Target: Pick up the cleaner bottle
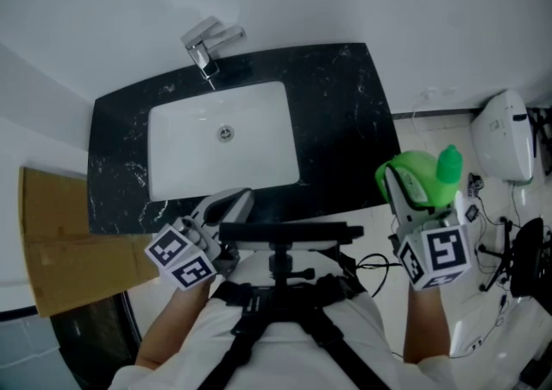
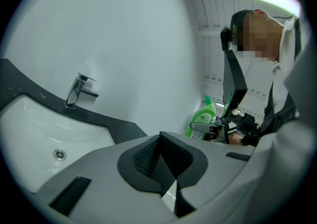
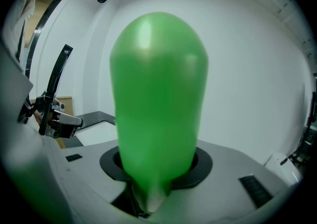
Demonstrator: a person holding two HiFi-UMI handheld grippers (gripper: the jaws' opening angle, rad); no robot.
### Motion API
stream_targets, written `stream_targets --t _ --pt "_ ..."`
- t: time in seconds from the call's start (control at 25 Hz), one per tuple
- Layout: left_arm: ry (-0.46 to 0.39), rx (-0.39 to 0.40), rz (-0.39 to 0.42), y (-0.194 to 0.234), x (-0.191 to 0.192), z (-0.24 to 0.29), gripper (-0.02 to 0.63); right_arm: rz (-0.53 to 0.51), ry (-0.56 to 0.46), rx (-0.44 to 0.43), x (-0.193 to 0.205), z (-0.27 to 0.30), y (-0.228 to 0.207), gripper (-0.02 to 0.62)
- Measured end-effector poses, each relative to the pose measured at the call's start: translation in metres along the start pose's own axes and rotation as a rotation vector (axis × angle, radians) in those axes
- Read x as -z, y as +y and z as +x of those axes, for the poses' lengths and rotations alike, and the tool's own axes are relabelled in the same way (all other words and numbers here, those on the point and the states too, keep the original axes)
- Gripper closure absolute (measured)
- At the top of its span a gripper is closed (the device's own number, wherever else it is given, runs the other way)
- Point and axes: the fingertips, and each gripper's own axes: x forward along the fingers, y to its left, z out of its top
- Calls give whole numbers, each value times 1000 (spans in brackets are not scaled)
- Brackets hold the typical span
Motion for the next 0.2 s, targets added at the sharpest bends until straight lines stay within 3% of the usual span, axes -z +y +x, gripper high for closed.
stream_targets --t 0.2 --pt "2 -4 2 1 -1 -2 606 3 -3 -4 -1 2 2 435"
